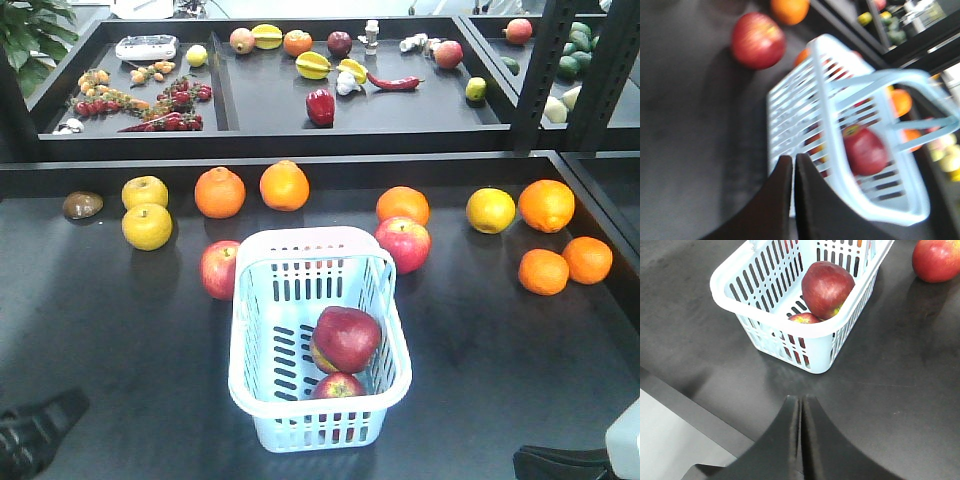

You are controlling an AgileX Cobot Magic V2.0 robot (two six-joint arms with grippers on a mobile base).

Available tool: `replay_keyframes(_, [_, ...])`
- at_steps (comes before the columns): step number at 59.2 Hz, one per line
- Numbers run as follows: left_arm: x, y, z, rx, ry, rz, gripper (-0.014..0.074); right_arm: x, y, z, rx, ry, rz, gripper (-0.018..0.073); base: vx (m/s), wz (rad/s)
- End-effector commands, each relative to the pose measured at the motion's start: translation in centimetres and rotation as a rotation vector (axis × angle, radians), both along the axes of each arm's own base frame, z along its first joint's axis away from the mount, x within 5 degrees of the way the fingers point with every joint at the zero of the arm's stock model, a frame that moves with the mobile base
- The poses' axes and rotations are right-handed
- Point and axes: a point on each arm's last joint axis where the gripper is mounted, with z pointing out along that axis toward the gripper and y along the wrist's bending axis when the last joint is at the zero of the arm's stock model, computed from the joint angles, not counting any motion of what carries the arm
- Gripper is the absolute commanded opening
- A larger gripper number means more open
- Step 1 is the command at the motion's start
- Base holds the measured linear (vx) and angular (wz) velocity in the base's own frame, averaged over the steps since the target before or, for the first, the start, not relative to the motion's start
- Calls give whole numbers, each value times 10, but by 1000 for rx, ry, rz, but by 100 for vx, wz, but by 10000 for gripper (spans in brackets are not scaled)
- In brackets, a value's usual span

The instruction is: Pick three apples into basket with both arms

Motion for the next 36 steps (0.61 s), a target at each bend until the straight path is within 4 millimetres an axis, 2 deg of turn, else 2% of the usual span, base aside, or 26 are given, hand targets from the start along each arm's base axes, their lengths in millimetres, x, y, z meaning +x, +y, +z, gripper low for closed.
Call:
replay_keyframes(1, [-1,-1,1,70,-69,-46,-6,5,1,12,38,-66,-18,-5,0,0])
replay_keyframes(13, [-11,4,-5,307,-171,-123,-6,5,1,12,38,-66,-18,-5,0,0])
replay_keyframes(36, [-43,21,21,543,-425,-30,-6,5,1,12,38,-66,-18,-5,0,0])
